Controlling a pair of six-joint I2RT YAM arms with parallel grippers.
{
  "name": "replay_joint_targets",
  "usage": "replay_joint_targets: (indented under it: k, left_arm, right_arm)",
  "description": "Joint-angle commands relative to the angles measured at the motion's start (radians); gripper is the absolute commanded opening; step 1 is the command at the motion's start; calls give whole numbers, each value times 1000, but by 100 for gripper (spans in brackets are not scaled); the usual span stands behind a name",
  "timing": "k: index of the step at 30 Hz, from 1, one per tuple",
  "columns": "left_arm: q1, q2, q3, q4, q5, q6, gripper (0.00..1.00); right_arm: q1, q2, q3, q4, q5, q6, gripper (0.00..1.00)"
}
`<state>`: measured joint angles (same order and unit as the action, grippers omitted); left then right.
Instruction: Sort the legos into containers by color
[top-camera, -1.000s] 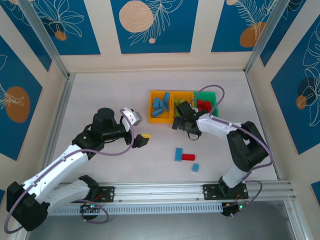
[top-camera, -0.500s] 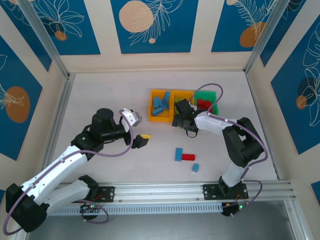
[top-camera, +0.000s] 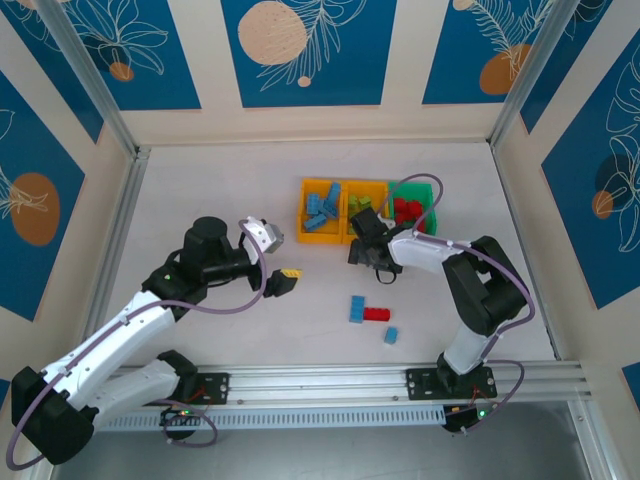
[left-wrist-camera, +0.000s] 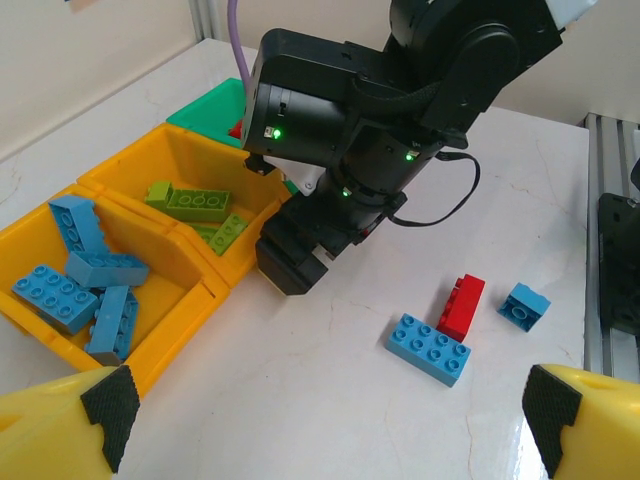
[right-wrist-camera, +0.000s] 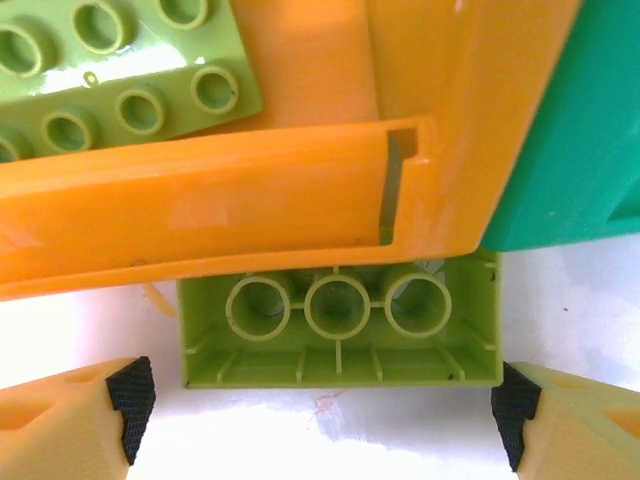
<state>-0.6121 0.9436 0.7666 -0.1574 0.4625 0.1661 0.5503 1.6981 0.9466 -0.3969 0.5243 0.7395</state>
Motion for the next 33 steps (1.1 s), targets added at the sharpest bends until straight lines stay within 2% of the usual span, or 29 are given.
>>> replay_joint_targets:
  k: [1, 5, 8, 13, 16, 21, 24, 28, 33]
  left_arm:
    - [-11, -2, -1, 4, 5, 9, 100]
    - [-11, 2, 3, 2, 4, 13, 100]
    - [-11, 2, 5, 1, 1, 13, 100]
    - [-12, -3, -3, 2, -2, 6, 100]
    - [-13, -1, -13, 18, -3, 5, 100]
    - [-15, 10, -6, 22, -3, 0, 100]
    - [-15, 16, -6, 29, -7, -12, 100]
    - [-22, 37, -15, 89, -9, -79, 100]
    - [-46, 82, 7, 123, -45, -179, 100]
  right_arm:
    - [-14, -22, 2, 2, 57, -13, 94]
    - [-37, 16, 25, 19, 42, -41, 93]
    - [-38, 44, 37, 35, 7, -64, 87]
    - [-8, 25, 9, 31, -13, -54, 66]
    - [25, -9, -26, 12, -39, -2, 58]
    - [98, -119, -80, -72, -35, 107, 54]
    - [111, -220, -72, -95, -15, 99, 54]
    - [37, -275, 31, -82, -27, 9, 55]
    - [-78, -148, 206, -52, -107, -74, 55]
